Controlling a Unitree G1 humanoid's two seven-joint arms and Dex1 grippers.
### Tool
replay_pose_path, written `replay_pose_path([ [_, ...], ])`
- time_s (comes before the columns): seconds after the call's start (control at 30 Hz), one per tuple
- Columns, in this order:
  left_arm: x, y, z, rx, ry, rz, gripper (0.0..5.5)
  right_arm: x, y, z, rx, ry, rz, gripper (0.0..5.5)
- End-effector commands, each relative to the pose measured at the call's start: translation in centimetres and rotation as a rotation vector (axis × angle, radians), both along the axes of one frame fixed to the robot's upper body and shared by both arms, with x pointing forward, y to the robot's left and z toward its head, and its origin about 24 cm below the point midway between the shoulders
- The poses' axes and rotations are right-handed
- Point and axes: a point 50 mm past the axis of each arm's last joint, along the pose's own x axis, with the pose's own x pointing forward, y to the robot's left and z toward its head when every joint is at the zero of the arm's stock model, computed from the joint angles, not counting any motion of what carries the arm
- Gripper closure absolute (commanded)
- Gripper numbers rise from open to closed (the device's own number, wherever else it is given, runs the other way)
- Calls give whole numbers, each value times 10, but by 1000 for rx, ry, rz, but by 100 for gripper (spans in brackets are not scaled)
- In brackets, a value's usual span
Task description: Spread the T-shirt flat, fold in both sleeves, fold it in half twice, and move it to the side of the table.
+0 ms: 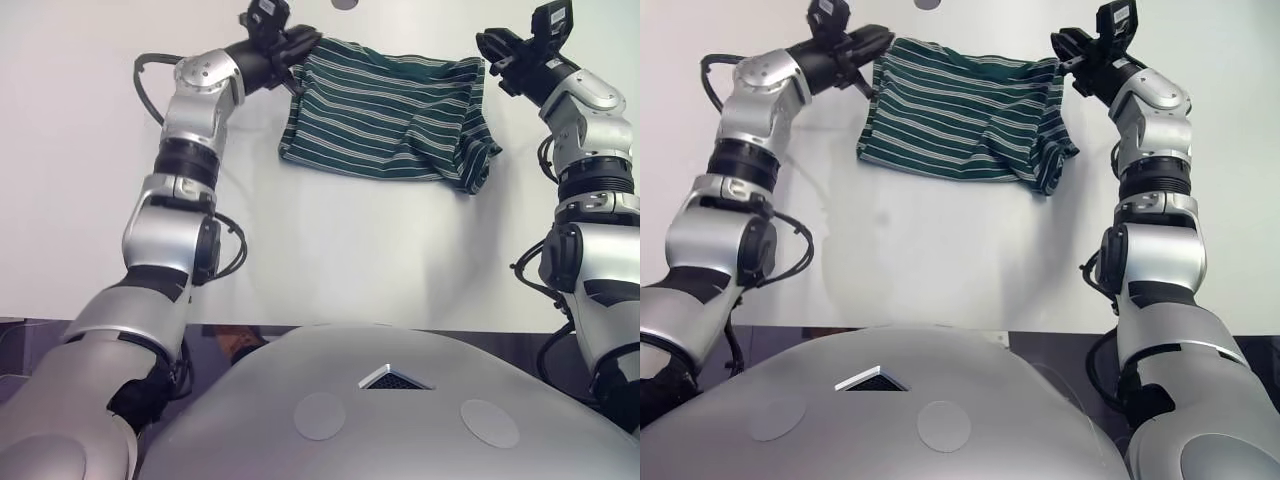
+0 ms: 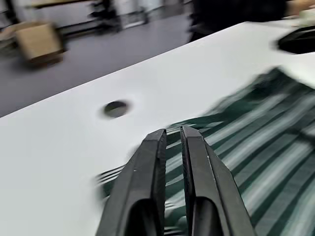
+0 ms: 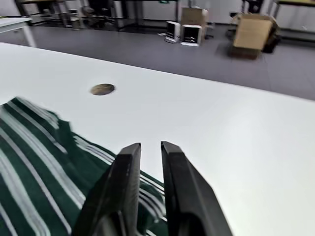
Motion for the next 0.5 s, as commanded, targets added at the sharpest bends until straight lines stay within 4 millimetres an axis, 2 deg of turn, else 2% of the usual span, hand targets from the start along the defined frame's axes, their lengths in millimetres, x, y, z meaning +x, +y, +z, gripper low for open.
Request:
replay_pose_path([
  [0.03,-52,4,-30,244,130,-290,550,-22,0,-26,-319,75,214,525],
  [0.1,-58,22,-56,481,176,-245,550,-27,-5,-39,-501,114,257,546],
  [0.17,-56,42,-67,617,199,-187,550,-33,-13,-46,-636,133,304,546],
  [0.3,-56,79,-79,758,239,-151,550,-42,-24,-58,-739,167,352,546],
  [0.33,-55,88,-80,792,238,-145,550,-47,-23,-61,-743,179,390,546],
  [0.37,-49,96,-78,813,214,-110,550,-60,-20,-66,-744,215,512,546],
  [0.43,-33,97,-71,813,156,-33,550,-87,-10,-71,-688,308,743,546],
  [0.5,-17,81,-64,761,100,-4,550,-104,10,-58,-542,356,892,546],
])
